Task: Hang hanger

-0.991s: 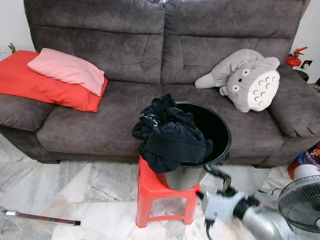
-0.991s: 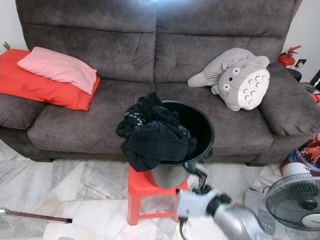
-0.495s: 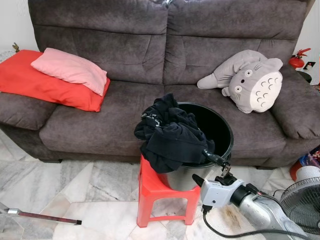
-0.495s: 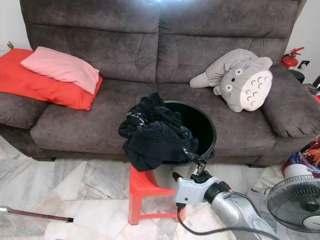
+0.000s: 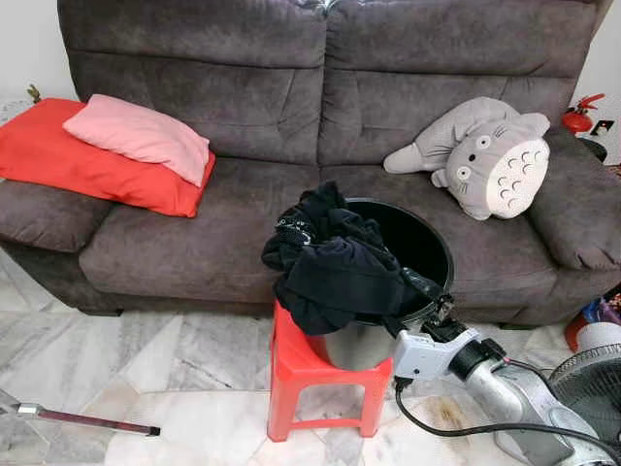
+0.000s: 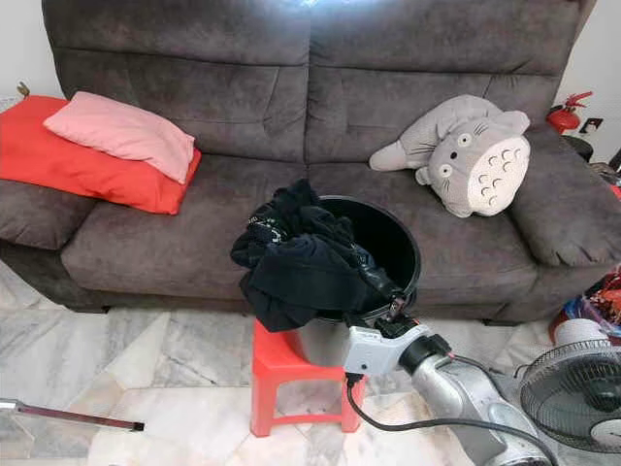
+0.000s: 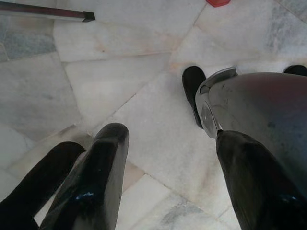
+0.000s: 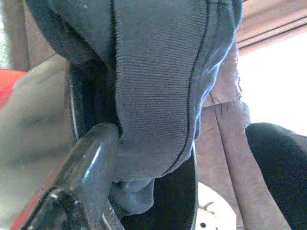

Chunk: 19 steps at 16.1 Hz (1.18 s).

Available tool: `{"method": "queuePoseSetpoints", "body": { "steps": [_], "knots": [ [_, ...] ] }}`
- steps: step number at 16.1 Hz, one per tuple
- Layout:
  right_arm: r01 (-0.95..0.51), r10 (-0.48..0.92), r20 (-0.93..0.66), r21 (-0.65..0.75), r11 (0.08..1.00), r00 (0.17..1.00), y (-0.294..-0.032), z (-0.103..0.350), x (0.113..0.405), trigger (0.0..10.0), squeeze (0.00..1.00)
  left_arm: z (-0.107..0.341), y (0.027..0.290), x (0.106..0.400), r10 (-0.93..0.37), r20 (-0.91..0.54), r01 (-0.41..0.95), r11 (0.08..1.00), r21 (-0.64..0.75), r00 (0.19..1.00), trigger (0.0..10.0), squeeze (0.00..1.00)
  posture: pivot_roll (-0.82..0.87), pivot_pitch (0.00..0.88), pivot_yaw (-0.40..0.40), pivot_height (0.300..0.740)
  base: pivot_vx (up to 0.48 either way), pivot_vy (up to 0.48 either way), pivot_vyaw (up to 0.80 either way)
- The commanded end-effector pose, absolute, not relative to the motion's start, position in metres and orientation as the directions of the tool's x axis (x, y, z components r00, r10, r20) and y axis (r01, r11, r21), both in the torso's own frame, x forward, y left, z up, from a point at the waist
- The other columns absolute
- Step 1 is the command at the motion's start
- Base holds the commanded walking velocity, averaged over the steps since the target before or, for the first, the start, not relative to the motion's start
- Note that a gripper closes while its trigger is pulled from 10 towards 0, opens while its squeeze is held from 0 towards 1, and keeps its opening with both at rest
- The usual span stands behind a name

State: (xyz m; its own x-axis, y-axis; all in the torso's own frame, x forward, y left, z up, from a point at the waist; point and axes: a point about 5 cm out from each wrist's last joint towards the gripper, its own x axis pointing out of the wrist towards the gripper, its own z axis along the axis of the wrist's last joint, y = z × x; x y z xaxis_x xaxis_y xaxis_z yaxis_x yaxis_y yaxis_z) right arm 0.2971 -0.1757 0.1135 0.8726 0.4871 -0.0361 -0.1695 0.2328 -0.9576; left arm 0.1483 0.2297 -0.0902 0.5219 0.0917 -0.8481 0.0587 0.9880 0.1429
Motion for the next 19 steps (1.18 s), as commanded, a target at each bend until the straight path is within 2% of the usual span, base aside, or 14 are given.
{"method": "queuePoseSetpoints", "body": {
  "steps": [1,7,10,13,15,17,19],
  "knots": [
    [-0.159,0.494,-0.023,-0.959,0.234,0.869,-0.177,0.114,0.296,10.0,0.0,-0.094,0.232,0.137,0.095,-0.869,0.07,0.987,0.147,0.486,10.0,0.0,-0.08,0.126,0.007,0.74,0.0,0.0,0.0],
    [-0.087,0.544,0.076,-0.96,0.267,0.836,-0.169,0.124,0.285,10.0,0.0,-0.094,0.233,0.137,0.093,-0.87,0.074,0.986,0.147,0.485,10.0,0.0,-0.09,0.13,0.011,0.74,0.0,0.0,0.0],
    [0.028,0.484,0.183,-0.95,0.31,0.856,-0.175,0.135,0.283,10.0,0.0,-0.094,0.233,0.138,0.091,-0.87,0.075,0.987,0.145,0.484,10.0,0.0,-0.09,0.129,0.013,0.74,0.0,0.0,0.0],
    [0.027,0.466,0.171,-0.954,0.298,0.868,-0.177,0.131,0.282,10.0,0.0,-0.094,0.231,0.139,0.081,-0.873,0.082,0.987,0.137,0.482,10.0,0.0,-0.09,0.123,0.015,0.74,0.0,0.0,0.0],
    [0.114,0.429,0.243,-0.946,0.304,0.87,-0.179,0.142,0.284,10.0,0.0,-0.094,0.229,0.138,0.08,-0.873,0.083,0.987,0.136,0.481,10.0,0.0,-0.09,0.117,0.014,0.74,0.0,0.0,0.0],
    [0.096,0.348,0.205,-0.947,0.306,0.915,-0.188,0.135,0.29,10.0,0.0,-0.095,0.228,0.138,0.076,-0.874,0.087,0.987,0.134,0.48,10.0,0.0,-0.09,0.113,0.017,0.74,0.0,0.0,0.0],
    [0.07,0.342,0.19,-0.94,0.334,0.92,-0.186,0.132,0.291,10.0,0.0,-0.095,0.228,0.137,0.073,-0.874,0.088,0.987,0.131,0.48,10.0,0.0,-0.09,0.109,0.018,0.74,0.0,0.0,0.0]
  ]
}}
